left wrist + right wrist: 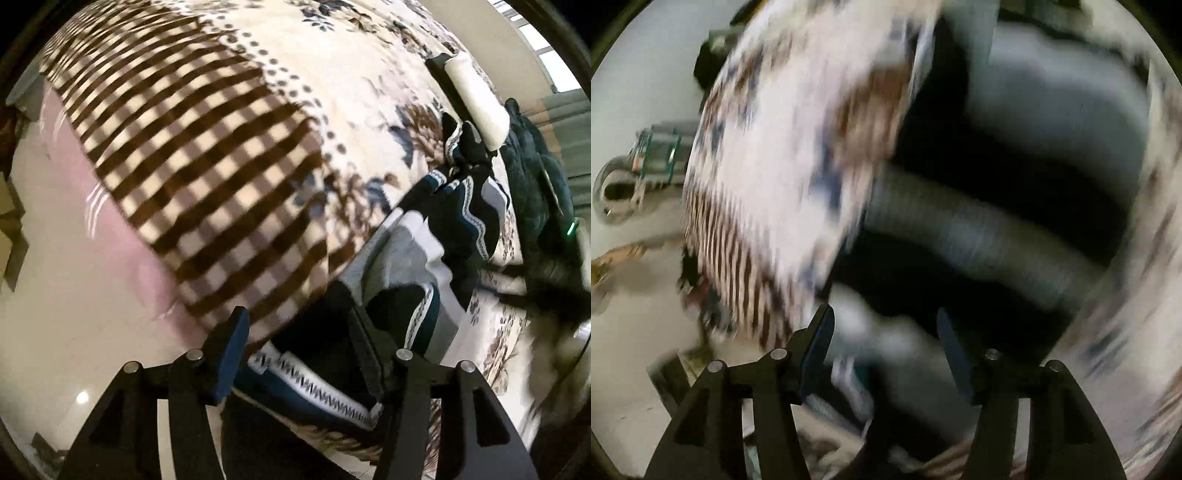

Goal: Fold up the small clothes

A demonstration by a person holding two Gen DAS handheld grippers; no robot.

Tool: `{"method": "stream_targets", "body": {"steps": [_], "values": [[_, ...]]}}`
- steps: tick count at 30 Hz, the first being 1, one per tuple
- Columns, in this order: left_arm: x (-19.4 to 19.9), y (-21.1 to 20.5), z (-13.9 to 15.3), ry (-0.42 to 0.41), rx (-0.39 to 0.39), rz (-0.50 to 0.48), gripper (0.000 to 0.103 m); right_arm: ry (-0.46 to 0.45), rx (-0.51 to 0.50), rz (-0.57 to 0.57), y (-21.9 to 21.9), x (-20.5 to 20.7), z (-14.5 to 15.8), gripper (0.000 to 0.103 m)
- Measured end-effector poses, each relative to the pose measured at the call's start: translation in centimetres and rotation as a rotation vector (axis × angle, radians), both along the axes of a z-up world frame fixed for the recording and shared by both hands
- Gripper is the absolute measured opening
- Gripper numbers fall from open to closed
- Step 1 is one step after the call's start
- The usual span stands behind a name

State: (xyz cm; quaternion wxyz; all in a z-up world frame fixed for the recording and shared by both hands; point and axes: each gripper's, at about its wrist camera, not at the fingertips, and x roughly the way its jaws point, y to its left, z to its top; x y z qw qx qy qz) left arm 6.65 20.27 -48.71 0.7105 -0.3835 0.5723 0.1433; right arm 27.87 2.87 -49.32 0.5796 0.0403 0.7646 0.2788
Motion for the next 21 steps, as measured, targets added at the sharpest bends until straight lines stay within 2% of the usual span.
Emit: {"method": "stream_targets", "body": {"steps": [4,6,9,11,15,18,21], "values": [[-1.5,-0.6,1.3,-0.013,0.016,-0.018,0.053,0.096,0.111,-0.129,-0.4,-7.9,-4.5,0.06],[-2.0,-0.4,2.3,-0.02,0.036,-0.028,0.053,0.098,0.174,-0.179,0.1,-11.2,-4.9,0.06],[-2.5,0.5,3.3,-0.034,0.057,-0.035,0.053,0.092,0.234,-0.163,1.8,-15.7,-3.9,0.06],[-2.3,1.4,3.4,-0.038,0.054,-0.041,0.053,0.109,0.236,-0.107,3.4,-18.8,-3.3,0.06],[-0.6,2.5,1.9,-0.046,0.0,-0.078,0.053,0.159,0.217,-0.017,4.3,-23.7,-2.8,0.06],[1.9,1.7,0.5,-0.06,-0.067,-0.154,0.053,0.168,0.218,-0.056,2.4,-25.8,-2.1,0.06],[4.5,-0.3,-0.2,-0.07,-0.099,-0.243,0.053,0.097,0.155,-0.217,-3.0,-25.6,-0.6,0.06]]}}
